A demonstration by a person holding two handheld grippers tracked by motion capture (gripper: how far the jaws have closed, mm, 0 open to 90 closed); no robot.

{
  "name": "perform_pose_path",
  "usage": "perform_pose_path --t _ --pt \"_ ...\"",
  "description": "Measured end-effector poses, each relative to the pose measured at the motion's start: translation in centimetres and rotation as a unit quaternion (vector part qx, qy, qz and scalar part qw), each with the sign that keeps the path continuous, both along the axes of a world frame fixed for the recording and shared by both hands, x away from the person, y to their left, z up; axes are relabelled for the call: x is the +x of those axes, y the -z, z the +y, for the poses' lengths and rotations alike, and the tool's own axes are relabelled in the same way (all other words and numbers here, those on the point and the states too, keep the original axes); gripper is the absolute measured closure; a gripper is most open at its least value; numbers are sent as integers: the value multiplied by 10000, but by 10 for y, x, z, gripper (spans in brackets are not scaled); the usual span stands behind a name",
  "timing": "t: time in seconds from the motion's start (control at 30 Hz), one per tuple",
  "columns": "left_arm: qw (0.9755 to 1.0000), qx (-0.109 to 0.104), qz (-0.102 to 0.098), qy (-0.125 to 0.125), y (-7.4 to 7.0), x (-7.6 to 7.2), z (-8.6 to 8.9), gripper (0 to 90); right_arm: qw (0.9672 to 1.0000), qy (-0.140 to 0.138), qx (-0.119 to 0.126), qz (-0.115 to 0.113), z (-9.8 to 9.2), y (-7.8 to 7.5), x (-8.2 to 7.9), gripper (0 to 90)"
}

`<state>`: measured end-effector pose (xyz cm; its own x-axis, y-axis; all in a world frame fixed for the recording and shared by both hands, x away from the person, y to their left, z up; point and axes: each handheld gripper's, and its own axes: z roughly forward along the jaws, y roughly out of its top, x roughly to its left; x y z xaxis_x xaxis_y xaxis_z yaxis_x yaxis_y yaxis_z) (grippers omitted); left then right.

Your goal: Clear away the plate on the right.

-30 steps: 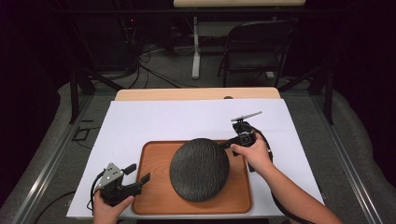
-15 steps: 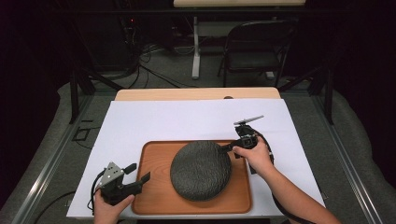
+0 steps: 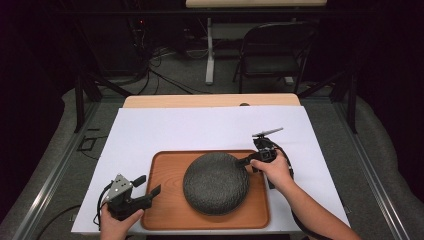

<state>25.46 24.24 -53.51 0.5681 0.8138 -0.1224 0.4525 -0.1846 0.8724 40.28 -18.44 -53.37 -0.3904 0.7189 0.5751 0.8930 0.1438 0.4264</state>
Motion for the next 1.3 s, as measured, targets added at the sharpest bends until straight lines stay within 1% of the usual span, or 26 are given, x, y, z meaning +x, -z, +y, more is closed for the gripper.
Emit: perform_pose_path --t 0.1,0.23,0.27,0.3,0.33,0.47,0.77,0.9,0.93,0.97,1.03,1.23,1.3 --pt "10000 -4 10 0 0 0 0 324 10000 17 -11 27 0 2 0 782" --pt "10000 7 16 -3 0 1 -1 325 10000 -14 -27 -22 -1 5 1 778" --pt "10000 3 16 0 0 1 -1 325 10000 34 -37 58 -1 5 0 777" --pt "10000 11 11 -8 0 1 -1 325 10000 41 -54 66 -1 6 0 775" --pt "10000 16 8 -7 0 1 -1 325 10000 47 -41 28 -1 7 0 774" --pt "10000 10 11 -9 0 1 -1 325 9999 73 -23 93 -2 10 0 775" --pt "10000 5 9 -15 0 1 -1 325 10000 49 -58 28 -2 9 0 774" --pt "10000 -4 5 -3 0 1 -1 325 10000 76 -4 5 -4 5 0 722" --pt "10000 -6 6 -4 0 1 -1 325 10000 86 -2 -23 -4 3 0 709" --pt "10000 -5 4 -5 0 1 -1 325 9999 82 -5 -121 -4 1 0 686" --pt "10000 -6 4 -4 0 1 -1 325 9996 130 -8 -242 -5 -4 0 640" --pt "10000 -9 16 7 0 1 0 324 9987 183 -1 -474 -7 -18 -3 524" --pt "10000 -11 14 8 0 1 0 325 9975 185 -33 -681 -7 -20 -4 475"
